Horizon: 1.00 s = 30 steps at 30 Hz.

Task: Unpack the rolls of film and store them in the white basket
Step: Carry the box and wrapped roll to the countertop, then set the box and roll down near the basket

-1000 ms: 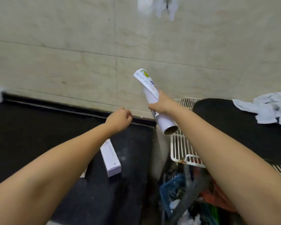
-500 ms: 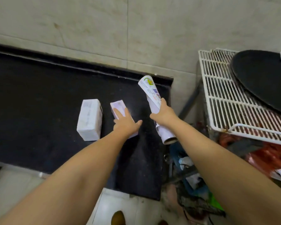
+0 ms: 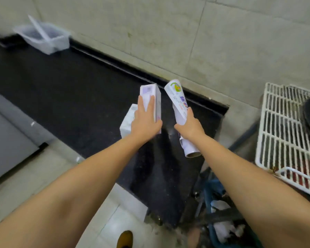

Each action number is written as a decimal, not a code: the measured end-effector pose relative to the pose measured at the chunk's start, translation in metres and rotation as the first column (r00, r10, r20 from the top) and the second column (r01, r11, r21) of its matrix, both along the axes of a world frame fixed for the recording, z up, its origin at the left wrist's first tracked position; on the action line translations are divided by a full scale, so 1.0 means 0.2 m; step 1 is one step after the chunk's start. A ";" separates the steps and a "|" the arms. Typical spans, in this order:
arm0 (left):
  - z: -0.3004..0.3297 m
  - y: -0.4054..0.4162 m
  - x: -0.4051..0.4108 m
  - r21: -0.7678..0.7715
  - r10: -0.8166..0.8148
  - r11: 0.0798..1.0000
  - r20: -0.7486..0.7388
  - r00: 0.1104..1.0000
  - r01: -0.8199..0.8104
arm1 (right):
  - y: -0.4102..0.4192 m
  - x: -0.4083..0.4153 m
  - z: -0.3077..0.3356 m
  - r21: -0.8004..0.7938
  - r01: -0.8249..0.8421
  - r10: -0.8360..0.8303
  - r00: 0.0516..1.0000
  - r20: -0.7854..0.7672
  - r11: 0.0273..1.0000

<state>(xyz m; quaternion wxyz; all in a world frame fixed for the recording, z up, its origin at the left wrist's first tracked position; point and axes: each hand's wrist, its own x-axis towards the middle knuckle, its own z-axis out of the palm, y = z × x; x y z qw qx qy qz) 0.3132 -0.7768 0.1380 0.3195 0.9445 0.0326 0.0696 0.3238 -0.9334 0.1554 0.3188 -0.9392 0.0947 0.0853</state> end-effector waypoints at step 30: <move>0.17 2.67 -0.53 0.308 0.489 0.837 -0.051 0.871 -0.452 | 2.56 0.24 0.06 0.253 -0.569 0.579 0.814 0.043 0.782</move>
